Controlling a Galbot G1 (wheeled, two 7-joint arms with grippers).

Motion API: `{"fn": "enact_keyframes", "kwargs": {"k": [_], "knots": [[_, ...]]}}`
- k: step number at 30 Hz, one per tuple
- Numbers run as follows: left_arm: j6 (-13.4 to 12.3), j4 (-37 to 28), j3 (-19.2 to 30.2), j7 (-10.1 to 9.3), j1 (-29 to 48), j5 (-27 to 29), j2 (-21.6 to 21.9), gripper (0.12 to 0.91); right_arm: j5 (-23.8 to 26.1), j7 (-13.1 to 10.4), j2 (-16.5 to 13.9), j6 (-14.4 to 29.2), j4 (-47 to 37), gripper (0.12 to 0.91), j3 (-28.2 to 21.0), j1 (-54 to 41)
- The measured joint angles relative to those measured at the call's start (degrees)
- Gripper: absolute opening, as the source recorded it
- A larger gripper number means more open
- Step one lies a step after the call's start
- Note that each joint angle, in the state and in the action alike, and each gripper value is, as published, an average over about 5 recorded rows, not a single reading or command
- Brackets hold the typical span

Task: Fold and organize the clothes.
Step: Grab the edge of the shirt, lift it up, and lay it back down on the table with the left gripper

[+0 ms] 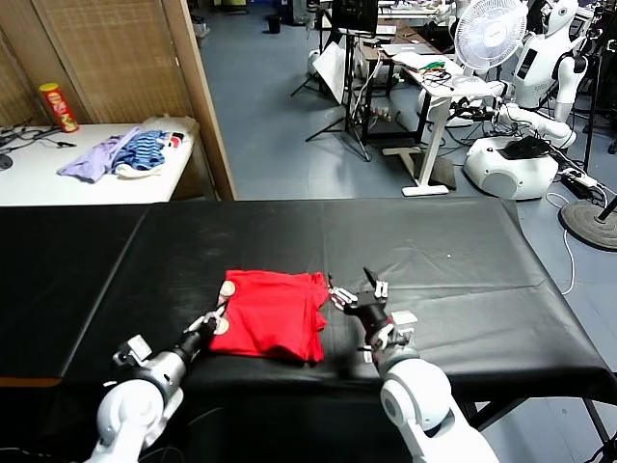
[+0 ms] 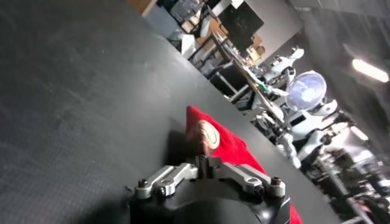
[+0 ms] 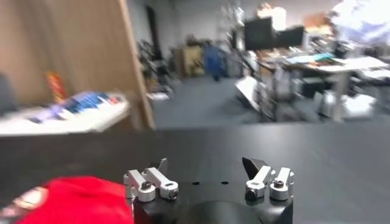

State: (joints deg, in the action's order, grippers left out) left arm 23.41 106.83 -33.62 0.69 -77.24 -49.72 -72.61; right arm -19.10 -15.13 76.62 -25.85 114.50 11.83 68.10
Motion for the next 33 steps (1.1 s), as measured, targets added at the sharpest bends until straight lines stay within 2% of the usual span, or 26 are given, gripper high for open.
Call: {"fn": "enact_keyframes", "kwargs": {"k": [5, 10, 18, 23, 26, 28, 33], "knots": [[-2.41, 2.58, -0.15, -0.78, -1.26, 20.68, -0.44, 0.140, 3.98, -0.78, 0.72, -2.47, 0.23, 0.798, 0.74, 1.07], [-2.51, 3.81, -1.59, -1.33, -2.19, 38.95, 1.51, 0.140, 5.41, -0.83, 0.73, -2.93, 0.31, 0.798, 1.29, 1.29], [-4.43, 5.60, -6.74, -1.45, -3.89, 57.81, 9.58, 0.140, 5.71, -0.96, 0.68, -3.14, 0.04, 0.798, 1.59, 1.23], [-4.22, 8.47, -10.90, -1.49, -5.14, 67.99, 15.28, 0.140, 5.71, -1.17, 0.96, -3.64, 0.10, 0.798, 1.23, 1.08], [-3.94, 11.29, -11.99, -1.50, -6.10, 72.00, 16.55, 0.140, 5.71, -1.12, 0.98, -3.63, 0.35, 0.798, 1.26, 1.29], [-3.87, 12.96, -11.46, -1.71, -6.72, 71.48, 16.56, 0.140, 5.72, -1.07, 0.89, -3.60, 0.43, 0.798, 1.37, 1.53], [-3.51, 14.24, -5.05, -3.91, -6.59, 61.58, 13.65, 0.140, 5.79, -0.77, 0.59, -3.57, 0.76, 0.798, 1.58, 2.50]]}}
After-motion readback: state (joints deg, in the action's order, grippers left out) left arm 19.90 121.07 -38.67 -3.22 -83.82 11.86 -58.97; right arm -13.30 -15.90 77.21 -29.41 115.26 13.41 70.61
